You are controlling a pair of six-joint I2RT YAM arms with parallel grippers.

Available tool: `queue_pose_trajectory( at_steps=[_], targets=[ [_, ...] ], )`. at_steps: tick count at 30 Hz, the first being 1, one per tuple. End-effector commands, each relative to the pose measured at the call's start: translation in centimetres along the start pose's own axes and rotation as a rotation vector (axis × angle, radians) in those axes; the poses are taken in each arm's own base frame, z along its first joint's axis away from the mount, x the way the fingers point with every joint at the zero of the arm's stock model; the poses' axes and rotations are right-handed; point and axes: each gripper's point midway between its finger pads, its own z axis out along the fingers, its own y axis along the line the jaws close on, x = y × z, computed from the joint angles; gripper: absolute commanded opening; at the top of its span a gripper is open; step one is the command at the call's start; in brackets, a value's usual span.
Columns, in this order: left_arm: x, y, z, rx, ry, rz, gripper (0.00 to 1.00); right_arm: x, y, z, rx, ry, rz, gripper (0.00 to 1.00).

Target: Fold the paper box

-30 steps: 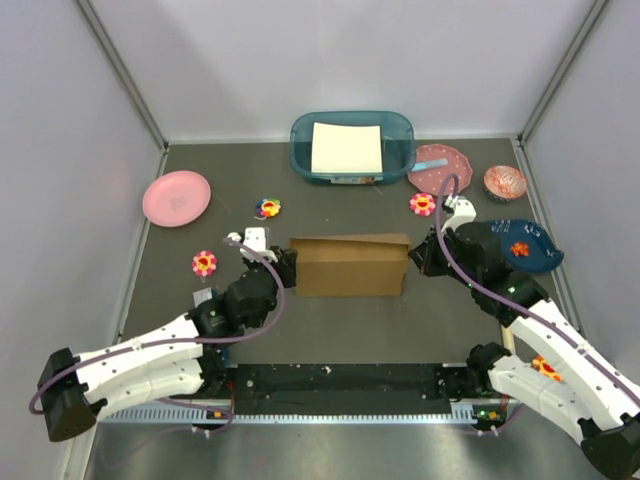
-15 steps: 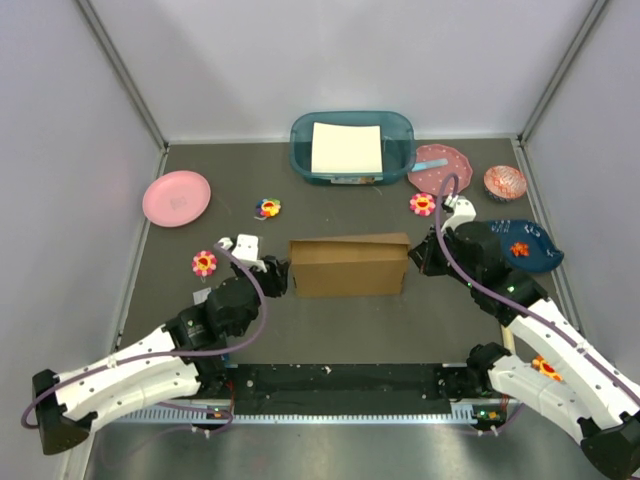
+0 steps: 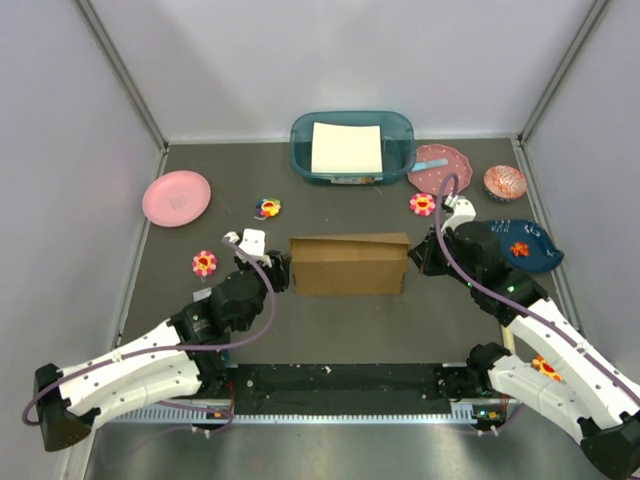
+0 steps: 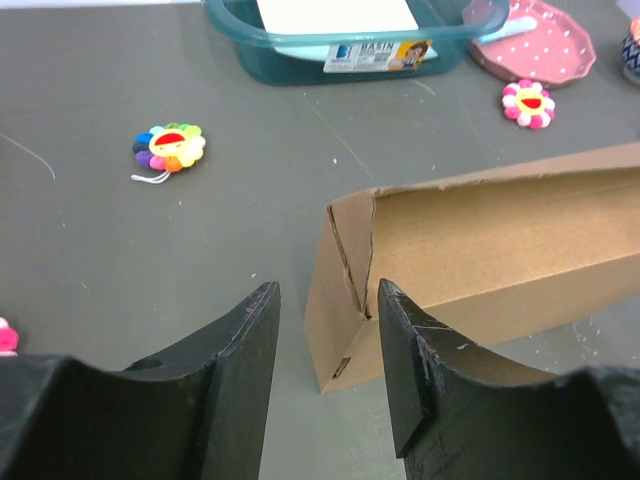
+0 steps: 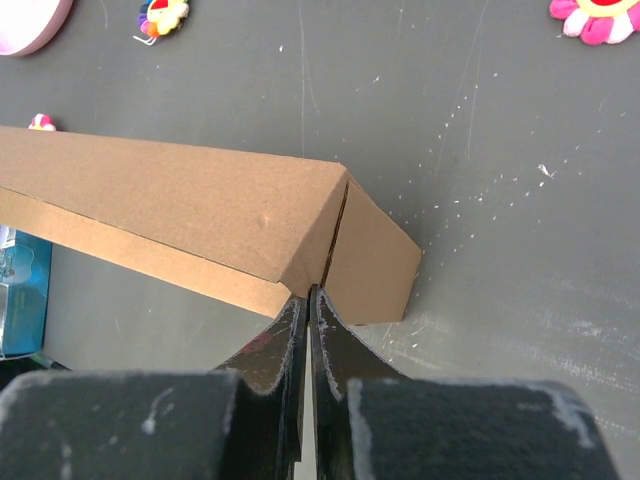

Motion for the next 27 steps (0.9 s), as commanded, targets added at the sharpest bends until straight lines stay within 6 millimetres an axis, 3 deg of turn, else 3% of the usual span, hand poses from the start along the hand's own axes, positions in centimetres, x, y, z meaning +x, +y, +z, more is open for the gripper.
queue_pose_trajectory(
  at_steps=[1,6,12,21,27],
  targets=[
    [-4.6,-1.1,-0.2,0.037,-0.100,-0.064,0.50,2.0,-0.8,-0.1,0.039,0.081,-0.005,0.00],
    [-5.0,-0.8,0.0,0.020,-0.108,-0.038,0.51,1.9,-0.8,-0.1,0.037,0.080,-0.001,0.00],
    [-3.8,-0.6,1.4,0.013,-0.068,-0.027,0.49,2.0,-0.7,-0.1,0.036,0.082,-0.004,0.00],
    [-5.1,-0.5,2.2,0.033,-0.101,-0.066,0.45,2.0,-0.7,-0.1,0.033,0.082,-0.005,0.00],
    [-5.1,-1.0,2.6,0.059,-0.095,-0.066,0.27,2.2,-0.9,0.1,0.039,0.091,-0.006,0.00]
  ],
)
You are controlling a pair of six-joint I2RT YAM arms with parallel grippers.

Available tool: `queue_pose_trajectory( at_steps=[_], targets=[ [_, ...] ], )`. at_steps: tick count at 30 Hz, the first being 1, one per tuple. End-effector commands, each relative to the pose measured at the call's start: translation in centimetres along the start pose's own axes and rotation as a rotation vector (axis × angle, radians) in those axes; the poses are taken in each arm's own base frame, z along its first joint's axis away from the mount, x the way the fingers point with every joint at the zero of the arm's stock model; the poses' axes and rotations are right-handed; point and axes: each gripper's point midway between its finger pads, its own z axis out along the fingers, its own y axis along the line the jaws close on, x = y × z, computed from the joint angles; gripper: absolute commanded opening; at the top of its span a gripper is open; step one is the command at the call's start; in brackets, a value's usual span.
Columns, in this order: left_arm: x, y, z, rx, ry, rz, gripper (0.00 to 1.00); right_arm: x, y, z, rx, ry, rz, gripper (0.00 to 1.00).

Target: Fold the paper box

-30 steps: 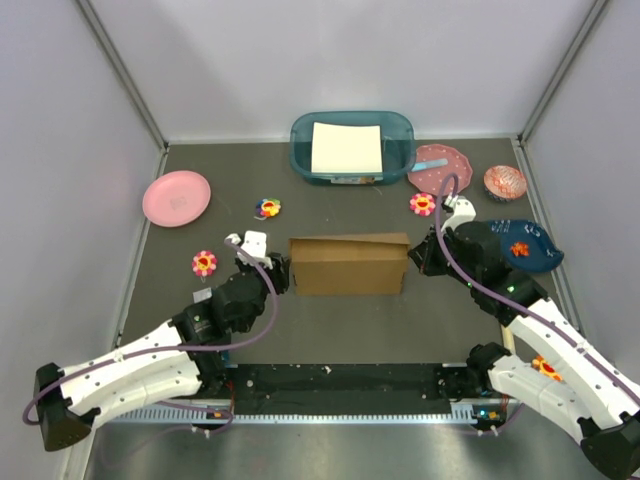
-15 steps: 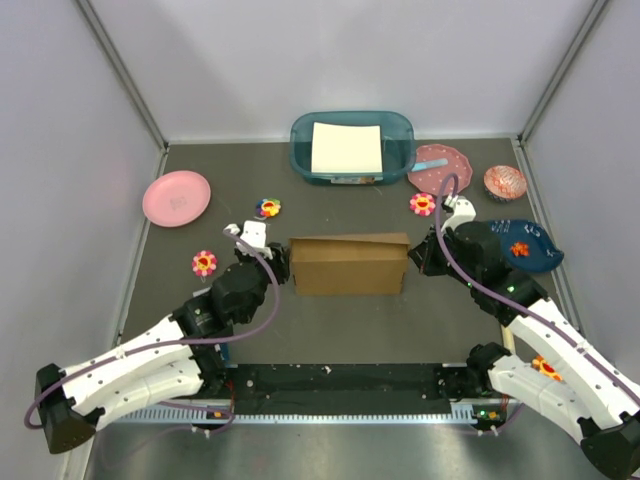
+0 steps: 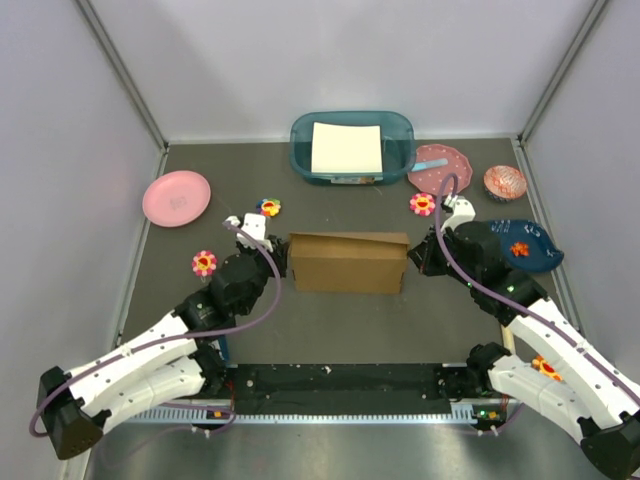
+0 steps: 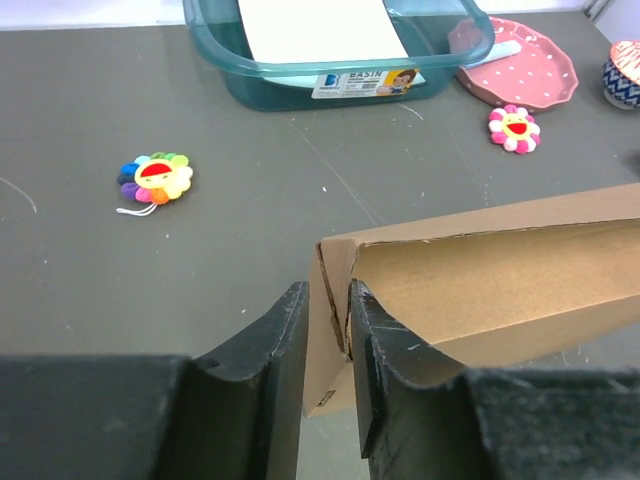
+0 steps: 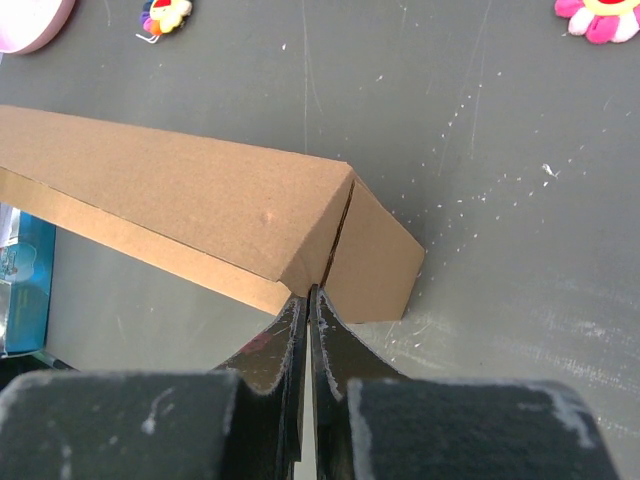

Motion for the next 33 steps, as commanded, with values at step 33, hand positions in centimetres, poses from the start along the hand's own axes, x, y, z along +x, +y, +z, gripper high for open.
queue_pose_trajectory(
  at_steps=[33],
  targets=[
    [12.0,1.1,-0.1,-0.023,0.237,-0.158,0.00,2.9,-1.0,0.0,0.036,0.100,0.000,0.00]
  ],
)
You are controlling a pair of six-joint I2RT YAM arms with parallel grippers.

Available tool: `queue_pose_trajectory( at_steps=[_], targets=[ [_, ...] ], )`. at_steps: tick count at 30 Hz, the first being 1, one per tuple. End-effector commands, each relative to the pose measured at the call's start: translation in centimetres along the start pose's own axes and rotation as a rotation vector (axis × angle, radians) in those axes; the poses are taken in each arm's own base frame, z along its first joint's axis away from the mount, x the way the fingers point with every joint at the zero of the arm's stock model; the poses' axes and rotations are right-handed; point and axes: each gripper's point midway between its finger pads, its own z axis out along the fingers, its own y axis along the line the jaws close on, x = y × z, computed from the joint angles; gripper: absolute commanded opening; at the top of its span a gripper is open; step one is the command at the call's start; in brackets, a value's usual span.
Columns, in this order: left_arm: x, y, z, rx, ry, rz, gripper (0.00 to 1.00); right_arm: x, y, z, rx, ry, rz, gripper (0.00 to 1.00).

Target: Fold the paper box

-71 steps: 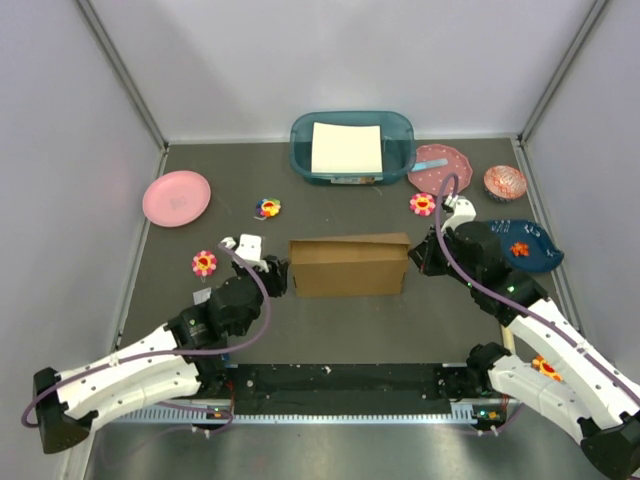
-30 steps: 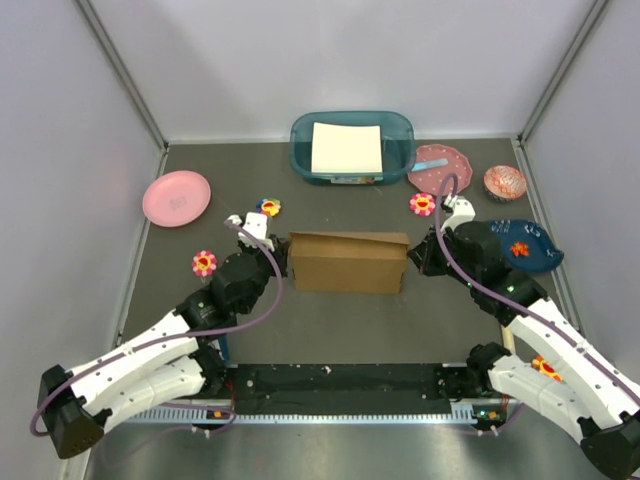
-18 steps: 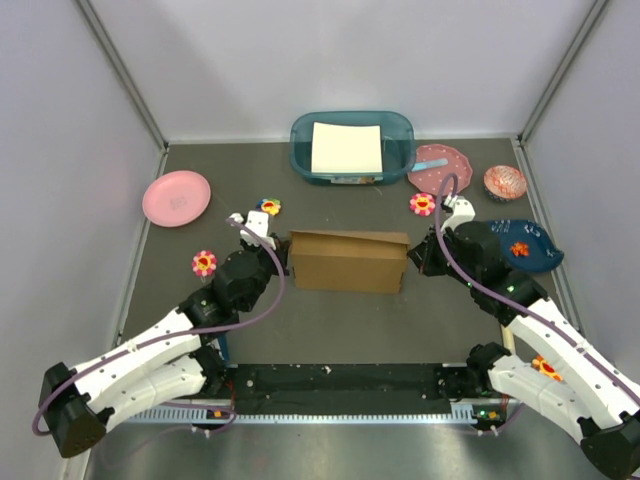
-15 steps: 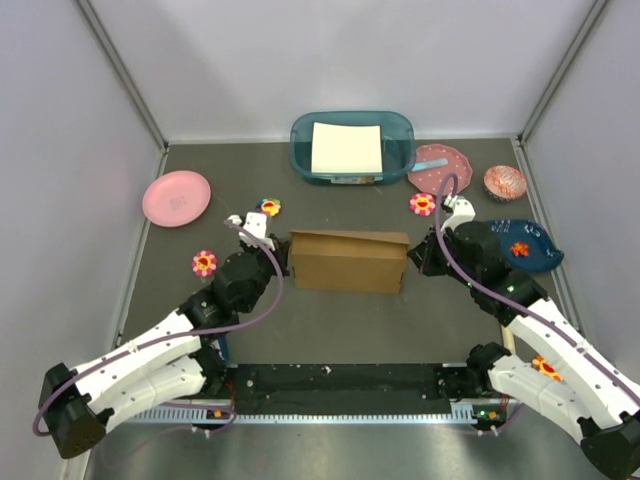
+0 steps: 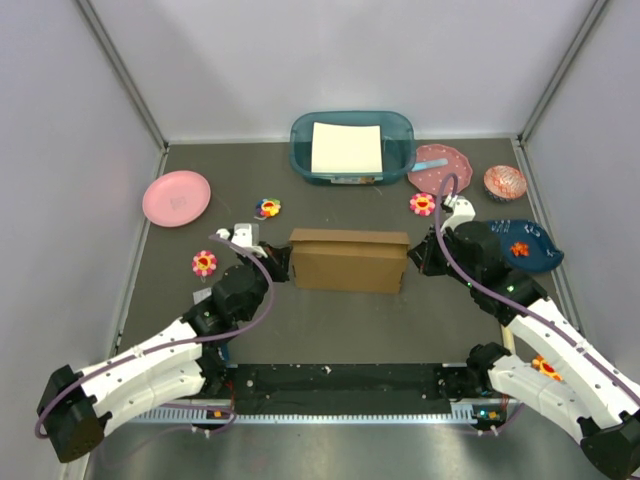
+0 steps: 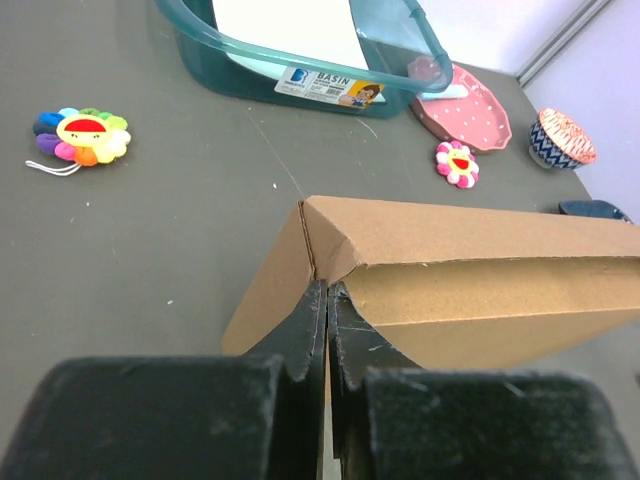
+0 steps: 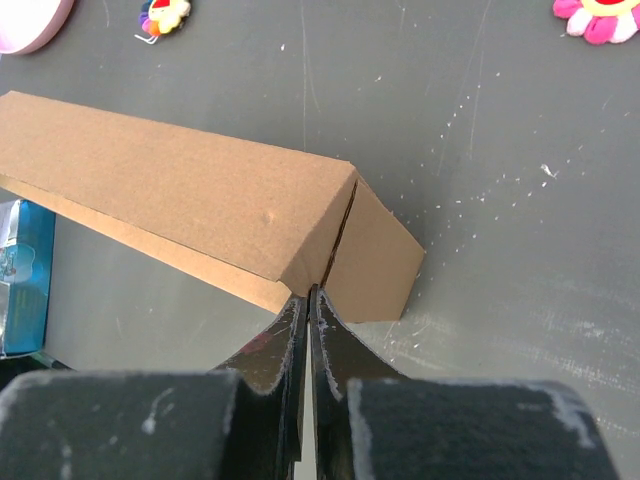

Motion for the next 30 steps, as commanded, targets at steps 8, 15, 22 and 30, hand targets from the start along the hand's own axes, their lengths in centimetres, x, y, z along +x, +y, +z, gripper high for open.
queue_pose_trajectory(
  at_steps=[8,15,22,30],
  targets=[
    [7.7,4.7,-1.2,-0.126,0.231,0.114,0.00,-1.2,0.6,-1.5,0.011,0.001,0.011,0.27],
    [7.1,4.3,-1.2,-0.117,0.229,0.129,0.00,-3.3,0.9,-1.4,0.033,-0.032,-0.024,0.30],
    [6.9,4.1,-1.2,-0.108,0.227,0.131,0.00,-4.2,0.4,-0.6,0.079,-0.035,-0.052,0.32],
    [6.3,3.7,-1.0,-0.099,0.219,0.148,0.00,-4.5,0.2,0.1,0.094,-0.038,-0.062,0.31]
  ],
)
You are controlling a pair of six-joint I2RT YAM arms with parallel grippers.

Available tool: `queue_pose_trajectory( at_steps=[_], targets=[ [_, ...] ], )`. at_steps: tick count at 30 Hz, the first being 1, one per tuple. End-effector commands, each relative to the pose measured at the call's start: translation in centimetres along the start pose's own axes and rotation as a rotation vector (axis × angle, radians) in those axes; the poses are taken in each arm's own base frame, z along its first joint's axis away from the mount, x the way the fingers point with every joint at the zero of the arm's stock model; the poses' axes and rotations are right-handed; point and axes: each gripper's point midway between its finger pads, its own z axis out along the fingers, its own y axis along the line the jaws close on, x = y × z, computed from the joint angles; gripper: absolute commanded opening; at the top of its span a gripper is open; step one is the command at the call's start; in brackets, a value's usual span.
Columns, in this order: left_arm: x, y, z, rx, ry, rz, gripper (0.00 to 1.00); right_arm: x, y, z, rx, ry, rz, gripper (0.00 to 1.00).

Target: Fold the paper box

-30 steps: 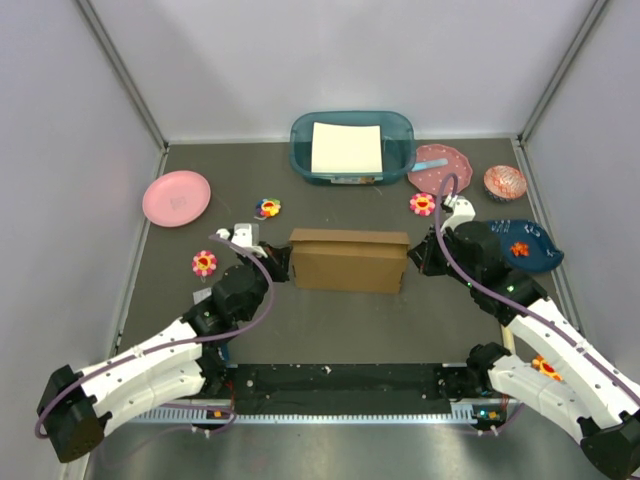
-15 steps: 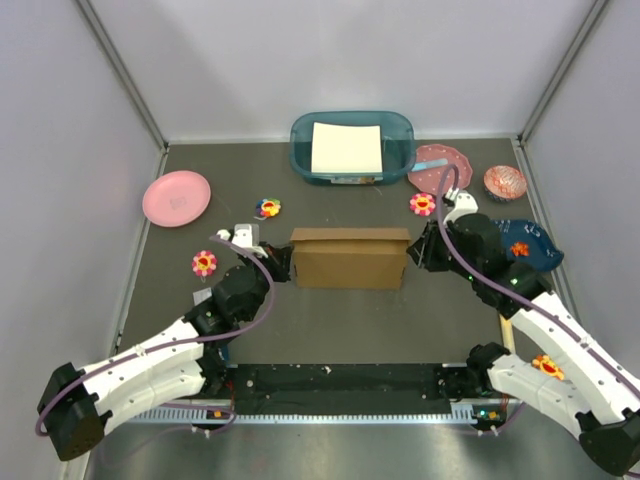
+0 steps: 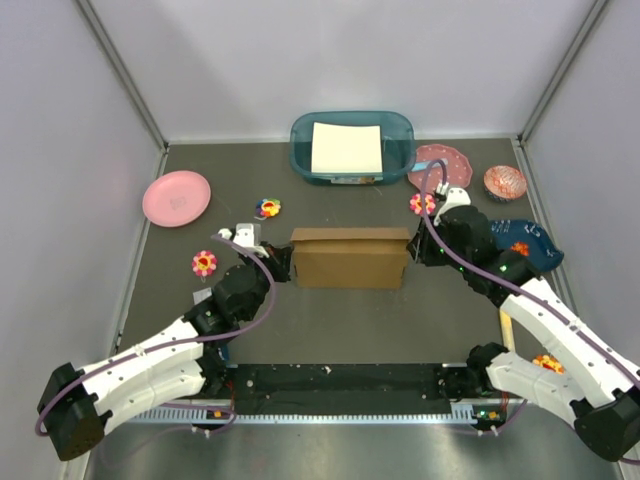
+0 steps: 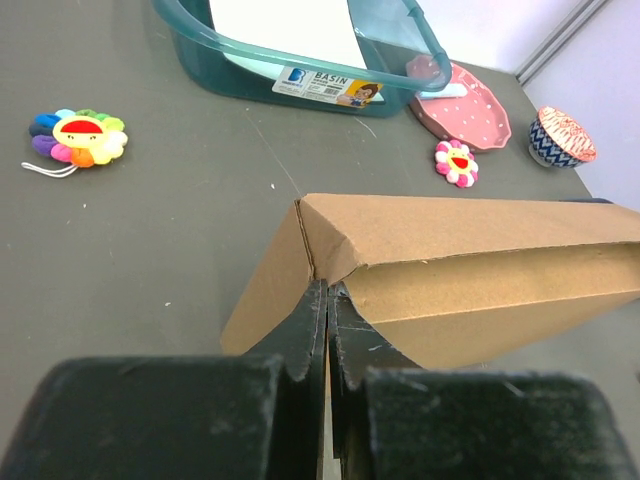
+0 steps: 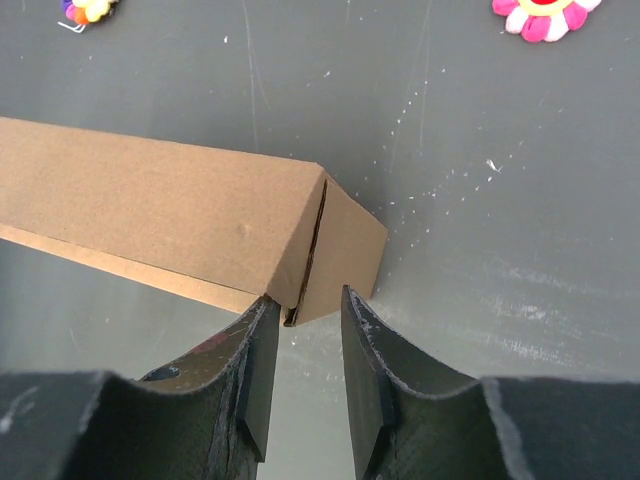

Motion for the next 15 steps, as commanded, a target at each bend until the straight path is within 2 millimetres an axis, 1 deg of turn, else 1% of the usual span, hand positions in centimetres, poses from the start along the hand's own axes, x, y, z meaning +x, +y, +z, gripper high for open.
queue_pose_trajectory(
  at_steps=[1,4,15],
  targets=[
    [6.3,3.8,-1.3,-0.095,0.233,0.158,0.00,-3.1,1.1,-0.7,-0.026,-0.093,-0.012,0.31],
    [6.3,3.8,-1.3,-0.097,0.236,0.159,0.00,-3.4,1.3,-0.7,-0.029,-0.100,-0.013,0.31],
    [6.5,3.8,-1.3,-0.096,0.241,0.164,0.00,-5.2,1.8,-0.8,-0.038,-0.155,-0.019,0.31]
  ],
)
